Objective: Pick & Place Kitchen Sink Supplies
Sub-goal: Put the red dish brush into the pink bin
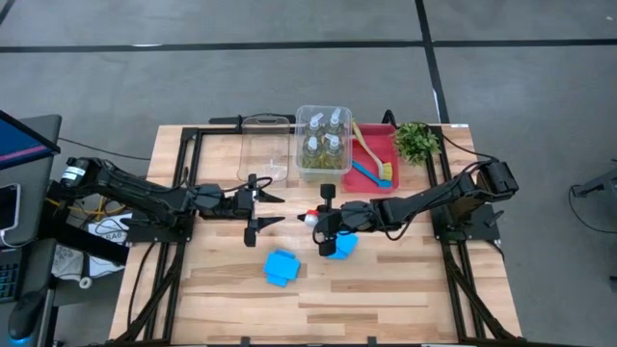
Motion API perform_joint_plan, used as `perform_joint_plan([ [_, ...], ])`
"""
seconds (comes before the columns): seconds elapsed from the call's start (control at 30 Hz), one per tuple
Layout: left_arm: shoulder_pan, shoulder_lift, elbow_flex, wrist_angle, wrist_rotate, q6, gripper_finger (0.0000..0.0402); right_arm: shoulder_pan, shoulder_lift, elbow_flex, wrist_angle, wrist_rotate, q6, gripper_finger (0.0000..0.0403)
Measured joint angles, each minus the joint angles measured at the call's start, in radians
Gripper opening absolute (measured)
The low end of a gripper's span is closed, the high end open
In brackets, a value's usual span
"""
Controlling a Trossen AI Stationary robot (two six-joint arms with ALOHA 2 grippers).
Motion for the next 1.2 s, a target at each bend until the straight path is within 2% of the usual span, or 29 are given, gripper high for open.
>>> perform_joint_plan([
  [0.63,0.0,0.0,0.0,0.0,0.0,0.0,0.0219,0.0,0.0,0.0,-0.009,0.002,-0.023,0.0002],
  [0.8,0.0,0.0,0.0,0.0,0.0,0.0,0.0219,0.001,-0.039,0.0,-0.053,0.006,-0.023,0.0002],
  [1.2,0.016,0.001,-0.025,0.029,-0.002,-0.001,0.0219,0.083,-0.216,0.0,-0.276,0.184,-0.005,0.0002],
])
